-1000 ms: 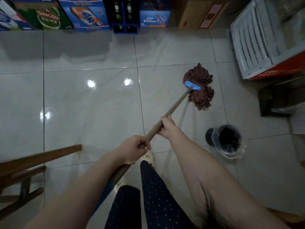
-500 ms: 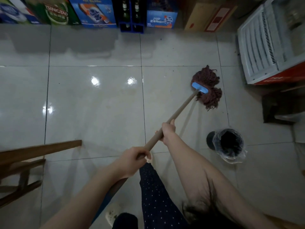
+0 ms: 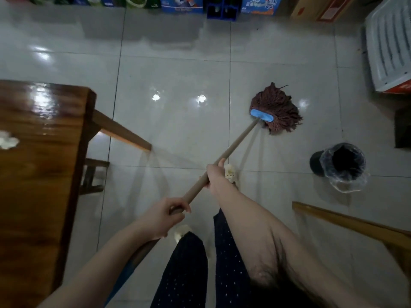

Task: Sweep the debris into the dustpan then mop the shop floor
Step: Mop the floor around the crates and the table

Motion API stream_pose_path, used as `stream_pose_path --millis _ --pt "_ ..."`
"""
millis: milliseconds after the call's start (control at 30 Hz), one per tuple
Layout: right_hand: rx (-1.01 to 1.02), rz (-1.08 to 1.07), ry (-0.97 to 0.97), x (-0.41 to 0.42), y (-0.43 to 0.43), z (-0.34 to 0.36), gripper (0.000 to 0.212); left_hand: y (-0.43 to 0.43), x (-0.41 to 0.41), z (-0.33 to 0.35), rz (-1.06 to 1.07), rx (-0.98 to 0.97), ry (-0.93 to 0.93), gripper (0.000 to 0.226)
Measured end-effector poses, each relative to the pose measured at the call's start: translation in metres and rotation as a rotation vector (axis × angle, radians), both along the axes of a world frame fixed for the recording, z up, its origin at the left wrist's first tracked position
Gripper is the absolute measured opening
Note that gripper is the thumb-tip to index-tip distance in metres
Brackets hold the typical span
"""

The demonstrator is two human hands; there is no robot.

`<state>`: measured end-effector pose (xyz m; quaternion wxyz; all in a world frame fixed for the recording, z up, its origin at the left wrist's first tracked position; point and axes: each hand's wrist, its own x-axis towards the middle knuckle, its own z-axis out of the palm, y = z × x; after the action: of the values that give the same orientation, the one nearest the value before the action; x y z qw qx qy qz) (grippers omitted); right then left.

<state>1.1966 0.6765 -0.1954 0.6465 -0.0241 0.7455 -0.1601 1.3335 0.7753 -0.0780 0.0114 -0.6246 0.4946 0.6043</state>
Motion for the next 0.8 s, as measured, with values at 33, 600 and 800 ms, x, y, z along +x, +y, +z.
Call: stream_pose_path --millis 33,600,800 --pt "-0.004 0.015 -0.012 0.009 0.016 0.002 0.076 0.018 0.008 0.002 0.014 -0.001 -0.007 0.016" --pt "0.0 0.035 -0.133 -0.039 -0.011 -0.022 0.071 -0.001 -0.044 -0.021 0.078 0.0 0.001 0.009" --pt "-0.016 0.039 -0.109 -0.099 -0.102 -0.036 0.07 -0.09 -0.104 -0.042 0.043 -0.033 0.007 0.01"
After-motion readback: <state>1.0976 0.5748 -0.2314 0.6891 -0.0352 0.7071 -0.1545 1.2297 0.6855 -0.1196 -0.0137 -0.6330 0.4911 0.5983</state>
